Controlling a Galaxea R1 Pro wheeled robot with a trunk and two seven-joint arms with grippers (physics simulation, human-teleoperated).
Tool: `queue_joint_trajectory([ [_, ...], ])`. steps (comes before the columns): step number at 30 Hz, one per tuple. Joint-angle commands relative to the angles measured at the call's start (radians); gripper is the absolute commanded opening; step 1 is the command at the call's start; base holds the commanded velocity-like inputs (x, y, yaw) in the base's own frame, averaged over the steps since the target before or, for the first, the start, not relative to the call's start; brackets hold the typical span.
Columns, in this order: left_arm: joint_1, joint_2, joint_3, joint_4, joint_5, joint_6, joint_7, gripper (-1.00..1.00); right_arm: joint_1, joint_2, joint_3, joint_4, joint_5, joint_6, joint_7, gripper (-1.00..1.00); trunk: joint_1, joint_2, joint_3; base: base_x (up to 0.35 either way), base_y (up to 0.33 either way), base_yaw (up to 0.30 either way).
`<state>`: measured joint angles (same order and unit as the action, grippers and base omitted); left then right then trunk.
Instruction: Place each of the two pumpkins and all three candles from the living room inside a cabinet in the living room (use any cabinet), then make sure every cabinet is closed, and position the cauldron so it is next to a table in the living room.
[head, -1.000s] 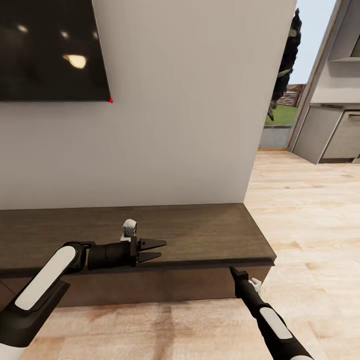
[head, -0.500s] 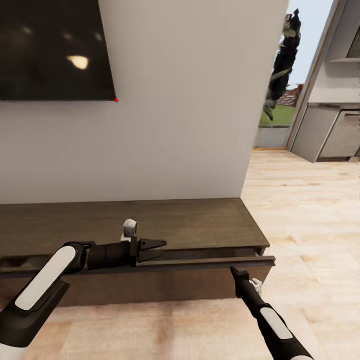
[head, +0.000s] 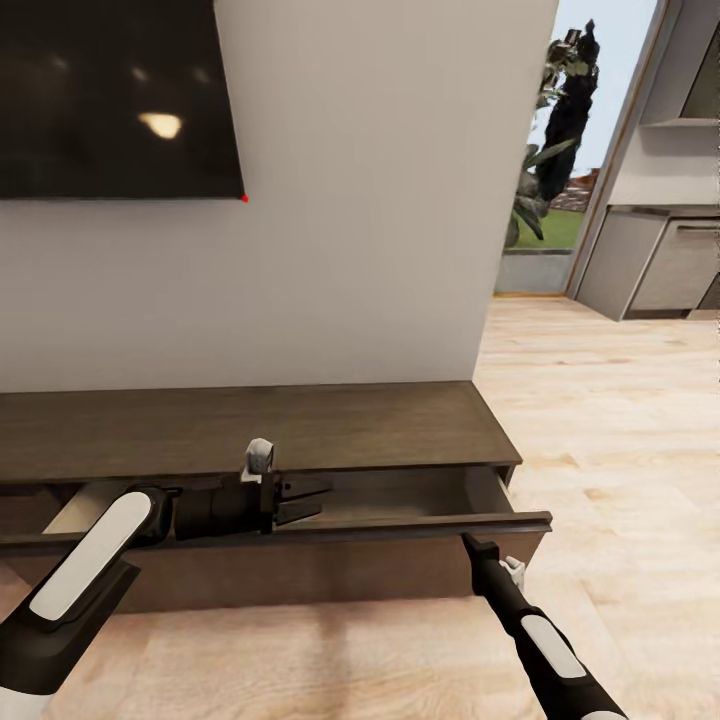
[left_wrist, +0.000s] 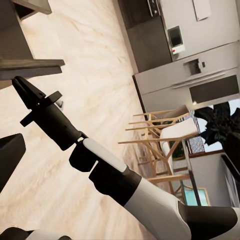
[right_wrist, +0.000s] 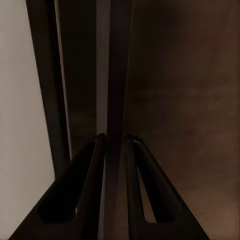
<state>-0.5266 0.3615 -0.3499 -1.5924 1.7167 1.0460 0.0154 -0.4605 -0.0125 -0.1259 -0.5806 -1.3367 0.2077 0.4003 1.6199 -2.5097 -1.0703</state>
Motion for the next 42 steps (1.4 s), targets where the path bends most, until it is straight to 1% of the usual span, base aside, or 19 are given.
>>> queue_joint_trajectory([
  [1,-0.001,0.001,-0.001,0.0,0.003,0.001,0.001,1.0,0.0,0.001,0.006,0.01,0.005,0.008,0.002,-1.0,-0.001,0.0,-0.001,-0.251,0.0,0.0],
  [22,-0.001,0.001,-0.001,0.0,0.003,0.001,0.001,1.0,0.0,0.001,0.008,0.008,0.005,0.009,0.0,-1.0,-0.001,0.0,-0.001,-0.241,0.0,0.0],
  [42,-0.001,-0.001,-0.001,0.0,0.003,0.001,0.001,1.0,0.0,0.004,0.009,0.008,0.004,0.004,0.002,-1.0,-0.001,0.0,-0.001,-0.033,0.0,0.0],
])
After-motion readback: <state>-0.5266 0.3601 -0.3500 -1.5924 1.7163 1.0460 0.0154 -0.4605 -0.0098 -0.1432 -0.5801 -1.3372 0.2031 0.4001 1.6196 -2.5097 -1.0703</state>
